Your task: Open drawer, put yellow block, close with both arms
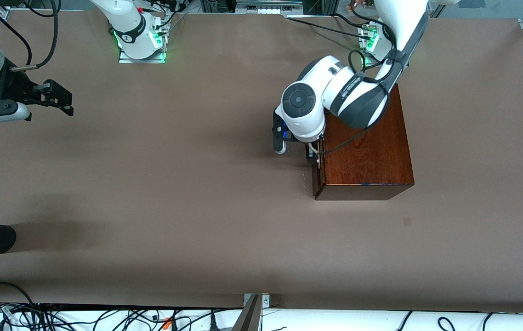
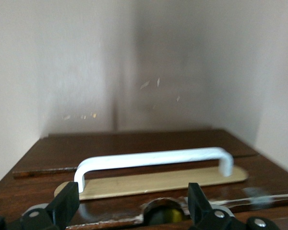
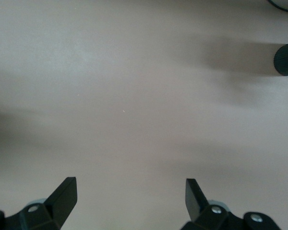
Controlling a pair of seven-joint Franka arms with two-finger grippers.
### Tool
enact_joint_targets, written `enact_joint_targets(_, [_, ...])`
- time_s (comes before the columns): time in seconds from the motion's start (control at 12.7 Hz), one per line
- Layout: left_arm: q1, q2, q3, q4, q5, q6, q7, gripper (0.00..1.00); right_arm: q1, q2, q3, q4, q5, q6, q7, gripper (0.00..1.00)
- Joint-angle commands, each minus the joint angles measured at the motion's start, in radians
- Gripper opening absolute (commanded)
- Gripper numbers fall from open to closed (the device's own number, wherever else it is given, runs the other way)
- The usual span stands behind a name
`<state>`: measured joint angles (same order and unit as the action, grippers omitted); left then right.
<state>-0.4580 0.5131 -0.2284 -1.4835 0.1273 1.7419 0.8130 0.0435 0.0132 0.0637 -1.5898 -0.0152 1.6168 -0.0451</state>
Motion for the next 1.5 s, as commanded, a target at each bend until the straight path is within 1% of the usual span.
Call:
enact_joint_targets(0.0, [0.047, -0.071, 0.001, 0.003, -0.084, -0.031, -0.091, 1.00, -0.008, 0.007, 0.005, 0.022, 0.014, -0.021, 0.010, 1.00])
enact_joint_targets(0.16, [0.091, -0.120, 0.001, 0.005, -0.086, -0.093, -0.228, 1.00, -0.008, 0.007, 0.005, 0.022, 0.014, -0.021, 0.011, 1.00])
enact_joint_targets(0.32, [0.143, -0.181, 0.003, 0.005, -0.083, -0.107, -0.358, 1.00, -0.008, 0.007, 0.004, 0.022, 0.014, -0.021, 0.013, 1.00])
enact_joint_targets(0.39, [0.172, -0.211, 0.004, 0.009, -0.081, -0.139, -0.423, 1.00, -0.008, 0.005, 0.004, 0.022, 0.014, -0.021, 0.013, 1.00])
enact_joint_targets(0.47, [0.200, -0.220, 0.006, 0.044, -0.074, -0.178, -0.473, 1.00, -0.008, 0.005, 0.004, 0.022, 0.014, -0.021, 0.013, 1.00])
enact_joint_targets(0.55, [0.229, -0.220, 0.006, 0.090, -0.072, -0.236, -0.501, 1.00, -0.010, 0.007, 0.004, 0.022, 0.014, -0.021, 0.013, 1.00])
enact_joint_targets(0.79, [0.317, -0.216, 0.011, 0.207, -0.075, -0.359, -0.505, 1.00, -0.023, 0.007, 0.004, 0.024, 0.014, -0.021, 0.013, 1.00])
enact_joint_targets(0.95, [0.335, -0.246, 0.075, 0.207, -0.096, -0.369, -0.534, 1.00, -0.025, 0.007, 0.004, 0.027, 0.014, -0.021, 0.013, 1.00])
enact_joint_targets(1.02, [0.335, -0.274, 0.127, 0.180, -0.112, -0.345, -0.567, 1.00, -0.025, 0.007, 0.004, 0.027, 0.014, -0.021, 0.014, 1.00])
enact_joint_targets(1.1, [0.335, -0.312, 0.151, 0.131, -0.115, -0.276, -0.610, 1.00, -0.025, 0.007, 0.004, 0.025, 0.014, -0.021, 0.013, 1.00])
enact_joint_targets(1.26, [0.348, -0.436, 0.179, -0.033, -0.113, -0.149, -0.716, 1.00, -0.025, 0.007, 0.004, 0.025, 0.014, -0.025, 0.016, 1.00])
enact_joint_targets(1.34, [0.369, -0.485, 0.179, -0.094, -0.115, -0.121, -0.794, 1.00, -0.024, 0.007, 0.005, 0.025, 0.014, -0.037, 0.048, 1.00])
enact_joint_targets(1.42, [0.393, -0.513, 0.179, -0.128, -0.117, -0.120, -0.866, 1.00, -0.022, 0.007, 0.005, 0.025, 0.014, -0.046, 0.066, 1.00])
